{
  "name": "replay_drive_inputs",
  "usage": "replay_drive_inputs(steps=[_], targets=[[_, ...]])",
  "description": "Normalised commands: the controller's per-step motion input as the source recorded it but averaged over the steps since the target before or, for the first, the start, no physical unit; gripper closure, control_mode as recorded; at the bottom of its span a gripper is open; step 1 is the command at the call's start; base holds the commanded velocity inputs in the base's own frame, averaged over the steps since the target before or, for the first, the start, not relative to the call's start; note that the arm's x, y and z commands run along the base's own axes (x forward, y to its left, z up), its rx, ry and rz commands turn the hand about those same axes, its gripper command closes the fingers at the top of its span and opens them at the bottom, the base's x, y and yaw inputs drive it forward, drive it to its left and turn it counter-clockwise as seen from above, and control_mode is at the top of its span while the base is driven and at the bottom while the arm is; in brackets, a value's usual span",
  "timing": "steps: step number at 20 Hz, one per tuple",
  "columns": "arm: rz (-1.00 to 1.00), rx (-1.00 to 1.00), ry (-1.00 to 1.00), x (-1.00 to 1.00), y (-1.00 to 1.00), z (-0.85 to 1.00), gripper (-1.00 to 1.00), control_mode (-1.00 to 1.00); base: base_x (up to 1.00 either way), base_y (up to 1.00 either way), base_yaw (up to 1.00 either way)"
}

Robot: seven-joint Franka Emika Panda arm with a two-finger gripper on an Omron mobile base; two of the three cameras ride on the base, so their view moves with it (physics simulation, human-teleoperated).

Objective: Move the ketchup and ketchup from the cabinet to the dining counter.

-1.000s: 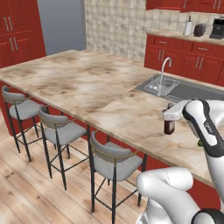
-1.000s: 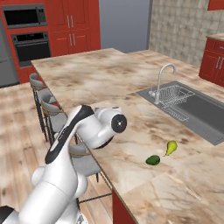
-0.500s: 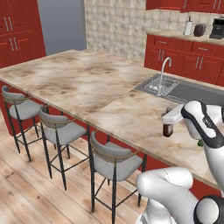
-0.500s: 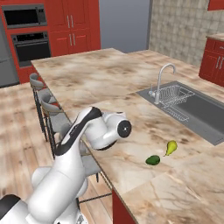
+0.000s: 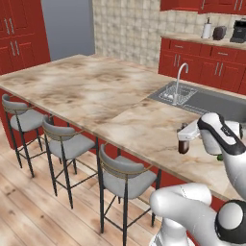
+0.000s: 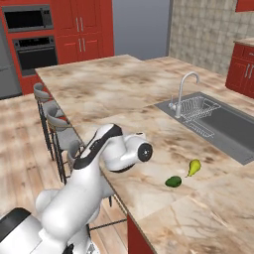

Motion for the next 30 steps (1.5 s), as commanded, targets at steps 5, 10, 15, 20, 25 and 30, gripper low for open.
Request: replay_drive_inputs(steps=[5,10,15,20,25,30], targets=[[0.00,0.00,-0.01,0.11,-0.12,-0.26,1.00,-1.00,0.00,0.00,0.00],[0.00,0.00,-0.02,0.14,-0.10,-0.29,1.00,-1.00,0.00,0.00,0.00],[0.00,0.00,-0.01,0.16,-0.13,-0.25,1.00,-1.00,0.00,0.00,0.00],[0.00,0.00,-0.01,0.19,-0.16,-0.23,1.00,-1.00,0.00,0.00,0.00],[0.00,0.00,-0.05,0.18,-0.15,-0.21,1.00,-1.00,0.00,0.00,0.00],[0.00,0.00,-0.08,0.16,-0.09,-0.24,1.00,-1.00,0.00,0.00,0.00]])
